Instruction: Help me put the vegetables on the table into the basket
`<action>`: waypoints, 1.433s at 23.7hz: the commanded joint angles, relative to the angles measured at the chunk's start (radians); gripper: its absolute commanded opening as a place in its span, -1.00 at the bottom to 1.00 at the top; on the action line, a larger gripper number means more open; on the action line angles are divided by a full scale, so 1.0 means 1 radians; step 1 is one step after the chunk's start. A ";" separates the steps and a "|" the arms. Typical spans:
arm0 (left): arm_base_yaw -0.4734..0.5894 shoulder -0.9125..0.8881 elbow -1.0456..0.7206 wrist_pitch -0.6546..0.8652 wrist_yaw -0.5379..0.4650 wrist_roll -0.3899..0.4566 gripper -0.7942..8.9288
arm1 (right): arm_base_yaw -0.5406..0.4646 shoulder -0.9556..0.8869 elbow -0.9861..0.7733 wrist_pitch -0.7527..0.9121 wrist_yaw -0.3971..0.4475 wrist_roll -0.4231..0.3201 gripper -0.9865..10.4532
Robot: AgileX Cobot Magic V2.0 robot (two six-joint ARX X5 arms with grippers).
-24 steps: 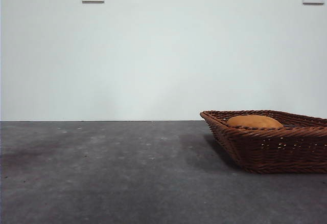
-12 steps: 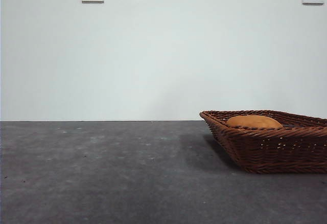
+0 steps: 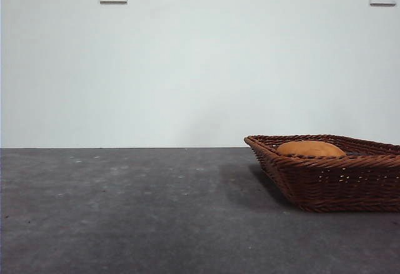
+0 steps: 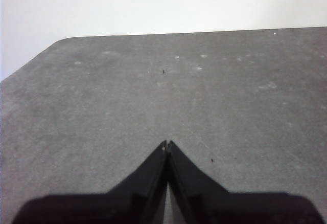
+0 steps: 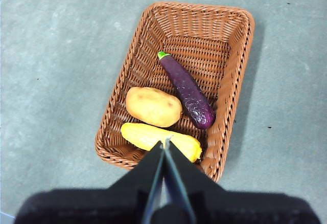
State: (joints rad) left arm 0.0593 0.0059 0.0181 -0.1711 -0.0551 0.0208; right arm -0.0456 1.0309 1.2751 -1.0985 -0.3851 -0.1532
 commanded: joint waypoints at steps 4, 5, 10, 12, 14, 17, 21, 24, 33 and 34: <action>0.003 0.019 -0.011 0.008 0.037 -0.020 -0.84 | 0.000 0.005 -0.001 0.006 0.000 0.002 -0.83; 0.003 0.023 -0.011 0.008 0.037 -0.020 -0.84 | 0.000 0.006 -0.001 0.006 0.000 0.002 -0.83; 0.003 0.047 -0.011 0.008 0.037 -0.020 -0.84 | 0.000 0.006 -0.001 0.006 0.000 0.002 -0.83; 0.003 0.055 -0.011 0.008 0.037 -0.020 -0.84 | 0.000 0.006 -0.001 0.006 0.000 0.002 -0.83; 0.003 0.062 -0.011 0.008 0.037 -0.020 -0.84 | 0.000 0.006 -0.001 0.006 0.000 0.002 -0.83; 0.003 0.066 -0.011 0.008 0.037 -0.020 -0.84 | 0.000 0.006 -0.001 0.013 -0.001 -0.018 -0.83; 0.003 0.066 -0.011 0.008 0.037 -0.020 -0.84 | -0.002 -0.035 -0.007 0.131 -0.003 -0.032 -0.83; 0.003 0.066 -0.011 0.007 0.037 -0.020 -0.84 | -0.002 -0.160 -0.069 0.229 -0.030 -0.031 -0.83; 0.003 0.066 -0.011 0.007 0.037 -0.020 -0.84 | -0.067 -0.615 -0.671 0.643 0.000 0.002 -0.83; 0.003 0.066 -0.011 0.007 0.037 -0.020 -0.84 | -0.068 -0.644 -0.716 0.661 0.001 0.003 -0.83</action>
State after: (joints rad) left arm 0.0597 0.0719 0.0181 -0.1707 -0.0216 0.0063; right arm -0.1120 0.4049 0.5968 -0.4557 -0.3889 -0.1680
